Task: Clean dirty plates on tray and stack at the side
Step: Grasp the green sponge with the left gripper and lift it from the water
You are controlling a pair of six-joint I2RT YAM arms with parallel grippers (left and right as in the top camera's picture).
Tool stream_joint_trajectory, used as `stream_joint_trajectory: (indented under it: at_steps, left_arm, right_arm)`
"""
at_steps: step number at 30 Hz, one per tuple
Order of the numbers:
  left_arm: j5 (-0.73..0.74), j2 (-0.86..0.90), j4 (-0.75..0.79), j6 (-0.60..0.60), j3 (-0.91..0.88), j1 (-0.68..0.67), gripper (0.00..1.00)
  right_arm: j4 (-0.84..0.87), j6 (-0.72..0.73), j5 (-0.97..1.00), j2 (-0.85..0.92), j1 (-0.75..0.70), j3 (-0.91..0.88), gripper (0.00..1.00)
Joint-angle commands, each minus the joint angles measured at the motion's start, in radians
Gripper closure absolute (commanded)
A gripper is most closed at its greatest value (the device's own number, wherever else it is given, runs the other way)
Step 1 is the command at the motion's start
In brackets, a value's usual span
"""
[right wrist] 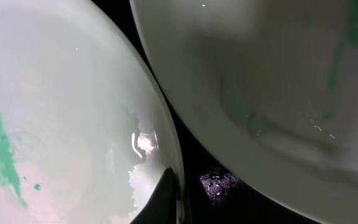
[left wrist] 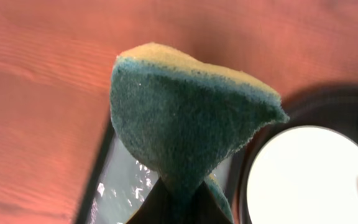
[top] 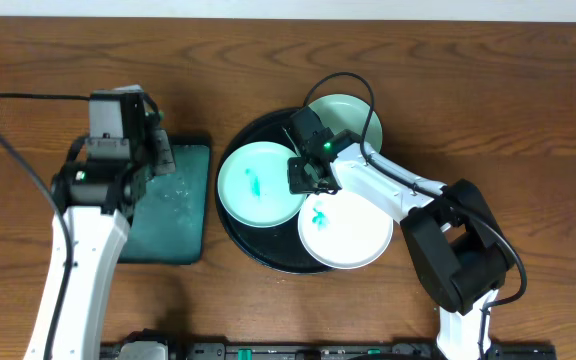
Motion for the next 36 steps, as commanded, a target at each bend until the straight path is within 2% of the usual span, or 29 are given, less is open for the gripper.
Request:
stream_joint_trajectory:
  at_steps: [1, 19, 28, 33, 36]
  left_arm:
    - [-0.097, -0.049, 0.028, 0.059, 0.013, -0.005, 0.93]
    - [-0.096, -0.053, 0.028, 0.084, 0.013, -0.005, 0.93]
    - [-0.091, 0.034, -0.012, 0.049, 0.012, -0.005, 0.93]
    - [0.014, 0.16, -0.062, -0.02, 0.012, -0.005, 0.93]
    - [0.138, 0.222, -0.079, -0.088, 0.014, 0.004, 0.92]
  right_arm:
    - [-0.019, -0.032, -0.004, 0.013, 0.006, -0.026, 0.99]
    - [-0.011, -0.032, -0.004, 0.013, 0.01, -0.026, 0.99]
    - [-0.011, -0.032, -0.004, 0.013, 0.011, -0.026, 0.99]
    - [-0.011, -0.032, -0.004, 0.013, 0.011, -0.026, 0.99]
    - [-0.011, -0.032, -0.004, 0.013, 0.011, -0.026, 0.99]
